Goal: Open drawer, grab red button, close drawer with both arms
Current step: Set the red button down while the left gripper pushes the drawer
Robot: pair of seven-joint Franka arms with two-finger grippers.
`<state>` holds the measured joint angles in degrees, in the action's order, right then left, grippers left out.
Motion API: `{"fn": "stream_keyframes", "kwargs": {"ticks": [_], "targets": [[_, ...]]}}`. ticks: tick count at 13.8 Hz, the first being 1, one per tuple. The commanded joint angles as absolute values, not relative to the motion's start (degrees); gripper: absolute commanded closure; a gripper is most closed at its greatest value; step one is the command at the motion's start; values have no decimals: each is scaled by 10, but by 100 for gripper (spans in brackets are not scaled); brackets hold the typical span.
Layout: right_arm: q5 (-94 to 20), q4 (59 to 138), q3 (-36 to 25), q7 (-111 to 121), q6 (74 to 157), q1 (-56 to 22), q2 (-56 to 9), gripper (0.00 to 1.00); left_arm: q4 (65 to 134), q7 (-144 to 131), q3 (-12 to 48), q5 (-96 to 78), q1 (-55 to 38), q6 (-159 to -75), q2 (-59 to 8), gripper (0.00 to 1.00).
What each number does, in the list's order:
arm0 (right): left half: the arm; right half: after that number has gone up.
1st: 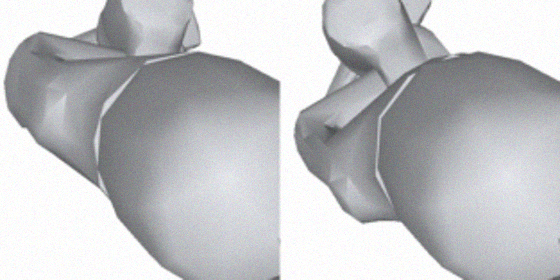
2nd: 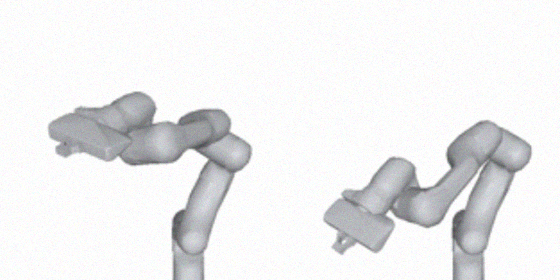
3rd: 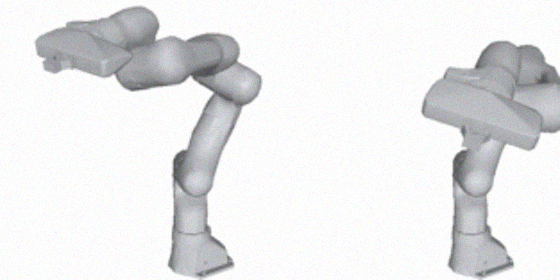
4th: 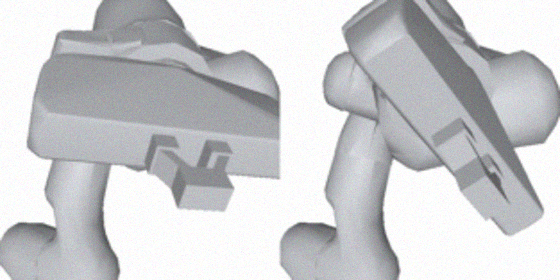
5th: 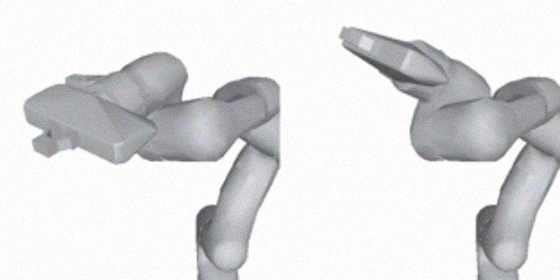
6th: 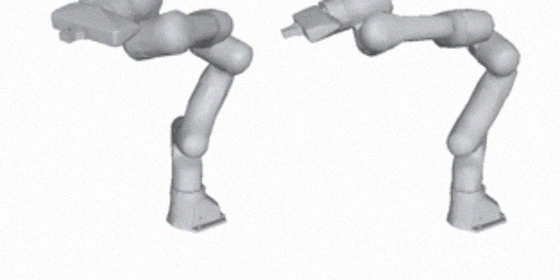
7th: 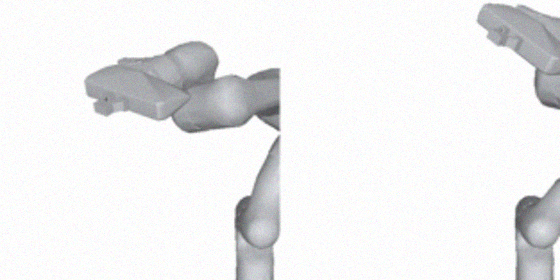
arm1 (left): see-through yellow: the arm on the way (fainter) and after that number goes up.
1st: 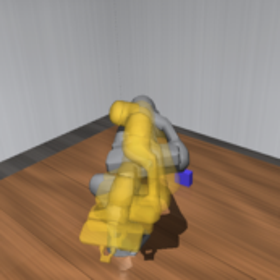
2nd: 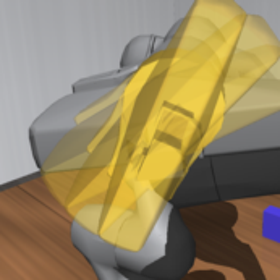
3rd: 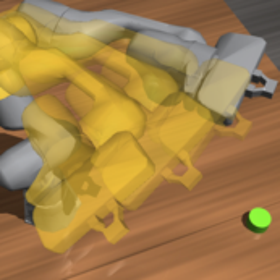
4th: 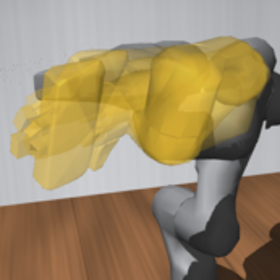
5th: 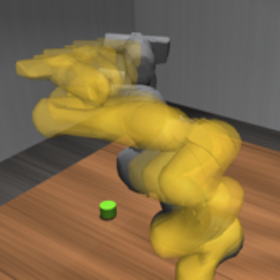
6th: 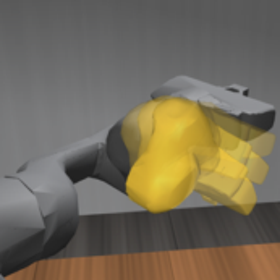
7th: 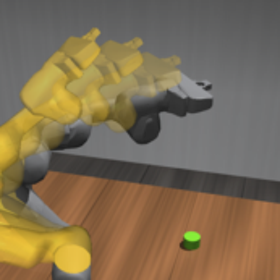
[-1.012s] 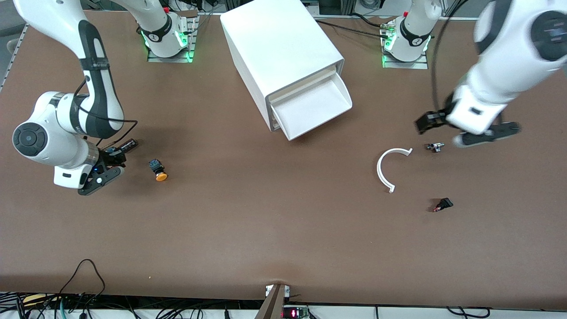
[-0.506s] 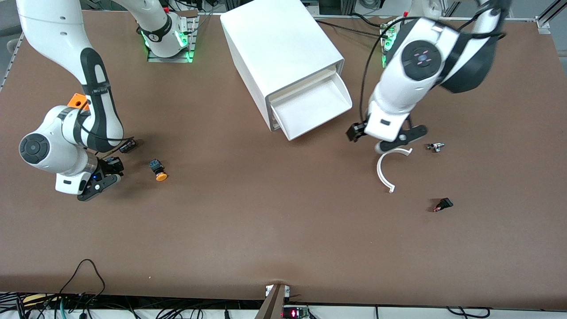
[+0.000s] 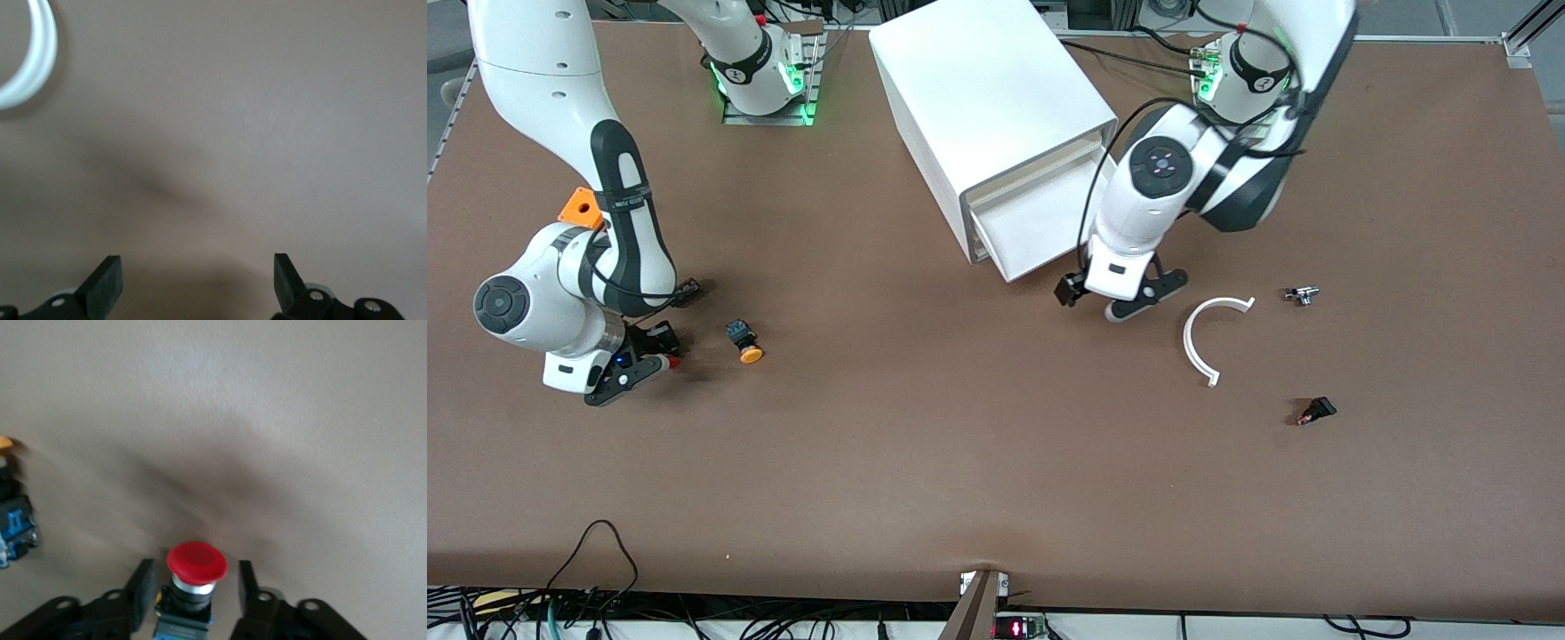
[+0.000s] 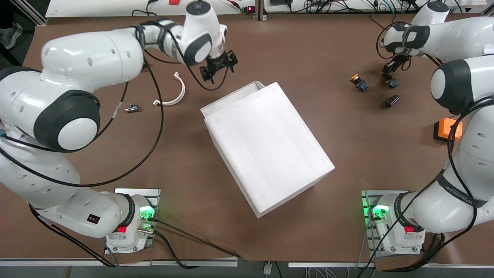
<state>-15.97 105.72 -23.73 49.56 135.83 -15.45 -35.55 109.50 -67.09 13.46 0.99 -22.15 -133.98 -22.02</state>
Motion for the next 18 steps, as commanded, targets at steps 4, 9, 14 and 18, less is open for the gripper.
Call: {"fn": "stream_keyframes", "kwargs": {"ticks": [4,9,14,18], "targets": [[-171,1035,-236,420,1291,-191,-316,0,1108,-721,161,18,-225,-1332,-228,0],[-115,959,-244,297,1129,-237,-240,0,1112,-769,222,10,-225,-1331,-236,0],[-60,948,-243,231,1023,-280,-120,0,1120,-763,264,-32,-225,-1331,-237,0],[-43,949,-246,241,971,-280,-47,0,1121,-760,283,-47,-225,-1332,-244,0]]}}
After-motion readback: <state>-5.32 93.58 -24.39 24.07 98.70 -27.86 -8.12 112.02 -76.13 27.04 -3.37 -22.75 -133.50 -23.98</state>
